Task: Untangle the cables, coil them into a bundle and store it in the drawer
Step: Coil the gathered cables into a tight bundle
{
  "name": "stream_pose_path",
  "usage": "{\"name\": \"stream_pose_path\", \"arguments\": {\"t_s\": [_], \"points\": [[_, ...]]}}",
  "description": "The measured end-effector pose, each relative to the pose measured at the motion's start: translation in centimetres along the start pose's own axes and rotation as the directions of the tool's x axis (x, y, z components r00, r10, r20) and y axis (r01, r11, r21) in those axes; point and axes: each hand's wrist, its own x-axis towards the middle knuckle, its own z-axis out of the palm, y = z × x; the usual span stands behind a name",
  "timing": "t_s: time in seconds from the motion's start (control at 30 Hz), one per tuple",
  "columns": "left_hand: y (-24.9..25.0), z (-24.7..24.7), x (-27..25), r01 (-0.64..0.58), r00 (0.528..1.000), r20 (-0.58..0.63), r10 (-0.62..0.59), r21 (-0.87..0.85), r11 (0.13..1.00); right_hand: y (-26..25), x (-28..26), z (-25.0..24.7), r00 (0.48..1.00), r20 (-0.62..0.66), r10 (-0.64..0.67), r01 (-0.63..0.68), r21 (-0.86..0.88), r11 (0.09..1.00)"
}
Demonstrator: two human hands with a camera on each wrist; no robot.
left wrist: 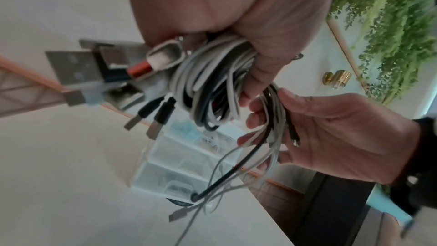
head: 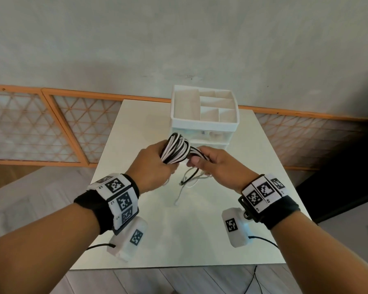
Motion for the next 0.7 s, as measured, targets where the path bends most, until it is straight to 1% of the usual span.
{"name": "stream_pose_path", "arguments": {"t_s": [0.07, 0.17, 0.23, 0.3, 0.33, 0.37, 0.43, 0.5, 0.53, 0.63, 0.67, 0.7], "points": [[-0.1, -0.1, 0.2, 0.008, 0.999, -0.045, -0.009, -0.008, 1.0, 0.6, -0.3, 0.6, 0.998, 0.061, 0.0, -0.002, 0.036, 0.999], [-0.1, -0.1, 0.6, 0.054, 0.994, -0.091, -0.061, -0.078, 0.995, 0.9, -1.0, 1.4, 0.995, 0.1, 0.02, -0.038, 0.184, 0.982], [-0.3, -0.2, 0.8, 0.108, 0.993, -0.043, -0.113, -0.117, 0.987, 1.0, -1.1, 2.0, 0.999, 0.041, -0.01, 0.0, 0.244, 0.97], [-0.5, -0.2, 0.8, 0.151, 0.988, 0.047, -0.146, -0.15, 0.977, 0.9, -0.8, 2.8, 0.996, -0.076, -0.035, 0.055, 0.281, 0.958], [-0.5, -0.1, 0.7, 0.154, 0.986, 0.092, -0.14, -0.165, 0.974, 0.8, -0.6, 3.2, 0.99, -0.135, -0.05, 0.085, 0.269, 0.959], [-0.6, 0.1, 0.7, 0.152, 0.984, 0.124, -0.131, -0.185, 0.971, 0.7, -0.3, 3.7, 0.979, -0.188, -0.082, 0.124, 0.221, 0.967], [-0.1, 0.4, 0.3, 0.144, 0.985, 0.127, -0.115, -0.255, 0.956, 0.0, 0.0, 4.7, 0.946, -0.279, -0.163, 0.195, 0.092, 0.976], [0.6, 0.8, 0.1, 0.154, 0.986, 0.125, -0.114, -0.382, 0.911, -0.8, 0.3, 5.9, 0.902, -0.36, -0.237, 0.271, 0.047, 0.961], [0.9, 1.0, 0.1, 0.175, 0.983, 0.123, -0.134, -0.437, 0.882, -1.1, 0.4, 6.4, 0.881, -0.383, -0.277, 0.308, 0.02, 0.951], [1.3, 1.2, 0.5, 0.247, 0.967, 0.091, -0.238, -0.566, 0.787, -1.3, 0.9, 8.2, 0.839, -0.374, -0.395, 0.359, -0.166, 0.918], [1.4, 1.3, 0.6, 0.254, 0.961, 0.065, -0.268, -0.595, 0.763, -1.2, 0.9, 8.6, 0.834, -0.364, -0.414, 0.353, -0.225, 0.908], [1.4, 1.3, 0.6, 0.25, 0.957, 0.038, -0.288, -0.617, 0.746, -1.2, 0.7, 8.8, 0.84, -0.347, -0.417, 0.337, -0.269, 0.902]]}}
